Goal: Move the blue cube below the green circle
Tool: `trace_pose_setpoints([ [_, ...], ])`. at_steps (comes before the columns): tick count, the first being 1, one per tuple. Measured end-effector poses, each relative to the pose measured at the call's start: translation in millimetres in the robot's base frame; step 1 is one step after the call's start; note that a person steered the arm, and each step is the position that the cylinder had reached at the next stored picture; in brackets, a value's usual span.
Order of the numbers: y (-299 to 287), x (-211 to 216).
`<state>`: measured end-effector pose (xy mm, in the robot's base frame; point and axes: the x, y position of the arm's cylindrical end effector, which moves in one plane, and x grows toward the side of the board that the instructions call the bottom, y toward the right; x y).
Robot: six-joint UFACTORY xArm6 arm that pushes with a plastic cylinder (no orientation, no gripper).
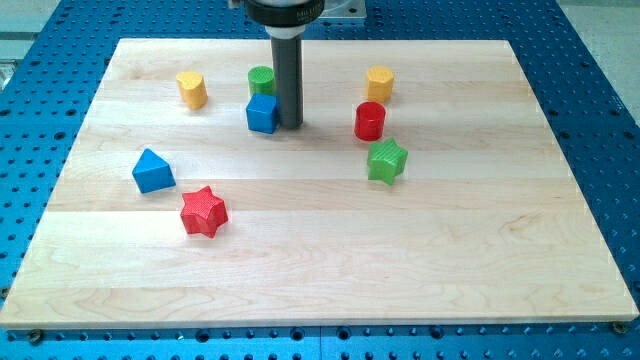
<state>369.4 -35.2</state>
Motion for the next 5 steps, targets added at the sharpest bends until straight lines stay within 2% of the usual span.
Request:
trace_pose_setpoints([
  [2, -2.1, 10.1],
  [4, 30.2, -60.6],
  [5, 12.3, -58.0],
])
